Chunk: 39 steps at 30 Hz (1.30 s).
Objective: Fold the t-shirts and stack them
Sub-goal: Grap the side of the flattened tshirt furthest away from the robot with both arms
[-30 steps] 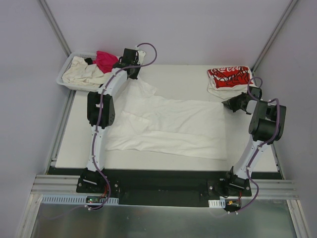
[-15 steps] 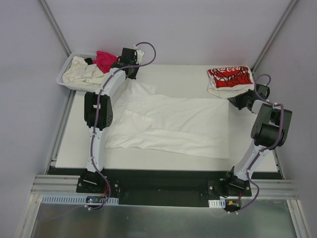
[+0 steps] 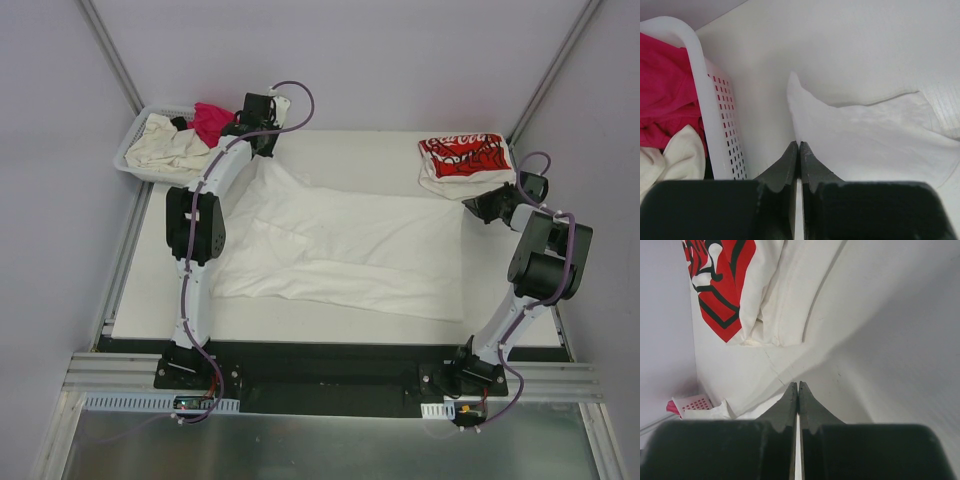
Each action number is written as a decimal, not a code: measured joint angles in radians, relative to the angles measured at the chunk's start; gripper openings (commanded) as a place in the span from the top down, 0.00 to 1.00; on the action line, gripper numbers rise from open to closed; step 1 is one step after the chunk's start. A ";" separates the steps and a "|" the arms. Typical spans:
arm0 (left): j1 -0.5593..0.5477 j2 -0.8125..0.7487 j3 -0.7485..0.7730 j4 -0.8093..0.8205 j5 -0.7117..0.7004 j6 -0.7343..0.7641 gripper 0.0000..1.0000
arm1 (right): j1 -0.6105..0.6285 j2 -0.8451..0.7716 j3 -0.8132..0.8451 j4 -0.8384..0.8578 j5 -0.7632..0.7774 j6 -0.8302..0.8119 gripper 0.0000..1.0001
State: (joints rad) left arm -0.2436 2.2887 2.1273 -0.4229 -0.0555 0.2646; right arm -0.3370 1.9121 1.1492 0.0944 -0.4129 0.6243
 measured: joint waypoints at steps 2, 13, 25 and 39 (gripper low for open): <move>0.000 0.000 -0.001 0.000 -0.005 0.005 1.00 | 0.000 0.000 0.000 -0.001 0.000 0.000 0.99; 0.000 -0.016 -0.026 0.000 -0.027 0.015 1.00 | -0.001 -0.003 0.000 -0.015 -0.001 -0.007 0.99; 0.001 -0.117 -0.114 0.000 -0.034 0.016 1.00 | -0.004 -0.042 -0.010 -0.024 -0.012 -0.008 0.99; 0.001 -0.240 -0.243 0.000 -0.035 0.012 1.00 | -0.007 -0.162 -0.108 -0.022 -0.019 -0.007 0.99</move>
State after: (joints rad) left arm -0.2428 2.0483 1.8843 -0.4232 -0.0906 0.2768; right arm -0.3439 1.7504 1.0416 0.0727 -0.4320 0.6174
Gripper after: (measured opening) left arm 0.006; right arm 0.012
